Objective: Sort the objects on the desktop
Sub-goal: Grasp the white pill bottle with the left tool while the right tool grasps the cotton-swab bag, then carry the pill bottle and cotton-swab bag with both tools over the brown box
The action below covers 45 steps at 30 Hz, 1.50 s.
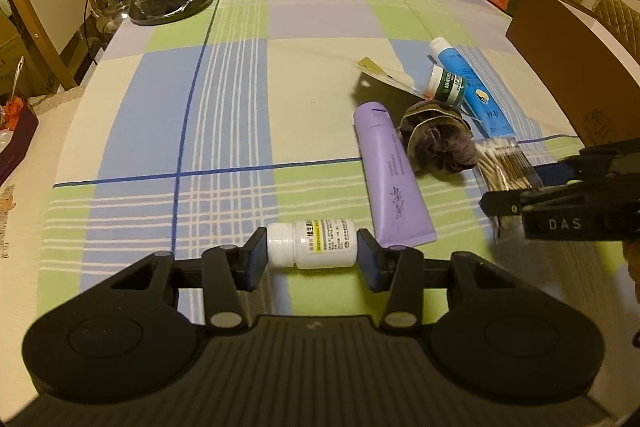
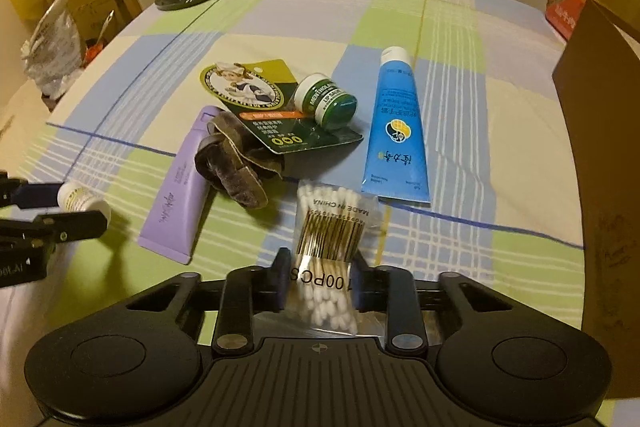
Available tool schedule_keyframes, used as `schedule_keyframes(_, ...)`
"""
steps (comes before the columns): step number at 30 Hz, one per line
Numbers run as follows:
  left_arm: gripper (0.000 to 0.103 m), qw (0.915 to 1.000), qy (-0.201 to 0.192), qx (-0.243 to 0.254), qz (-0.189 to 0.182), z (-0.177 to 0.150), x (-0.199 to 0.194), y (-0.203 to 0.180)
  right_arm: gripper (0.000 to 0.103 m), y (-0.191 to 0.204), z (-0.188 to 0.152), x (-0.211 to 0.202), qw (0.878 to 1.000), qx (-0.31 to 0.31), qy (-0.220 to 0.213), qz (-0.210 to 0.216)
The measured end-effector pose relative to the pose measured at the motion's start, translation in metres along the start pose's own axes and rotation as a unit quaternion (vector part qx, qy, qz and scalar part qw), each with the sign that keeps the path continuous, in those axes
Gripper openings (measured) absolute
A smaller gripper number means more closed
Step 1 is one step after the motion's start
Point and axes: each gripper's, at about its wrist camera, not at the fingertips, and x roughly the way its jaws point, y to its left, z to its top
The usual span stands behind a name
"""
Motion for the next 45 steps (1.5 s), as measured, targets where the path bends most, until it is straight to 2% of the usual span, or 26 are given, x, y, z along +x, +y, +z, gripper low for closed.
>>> schedule_keyframes(13,0.041,0.9992,-0.007,0.026,-0.031,-0.005,-0.016,-0.024,0.026,-0.013,-0.014,-0.057,0.999,0.024,-0.037,0.0)
schedule_keyframes(30,0.041,0.9945,-0.027,0.071,-0.072,0.0,-0.036,-0.062,0.026,-0.033,-0.03,-0.123,0.993,0.058,-0.093,-0.03)
schedule_keyframes(38,0.041,0.9869,-0.053,0.11,-0.106,0.017,-0.049,-0.085,0.026,-0.056,-0.06,-0.169,0.983,0.108,-0.121,-0.08)
schedule_keyframes(45,0.041,0.9724,-0.066,0.162,-0.154,0.023,-0.058,-0.124,0.026,-0.078,-0.102,-0.205,0.97,0.16,-0.127,-0.131)
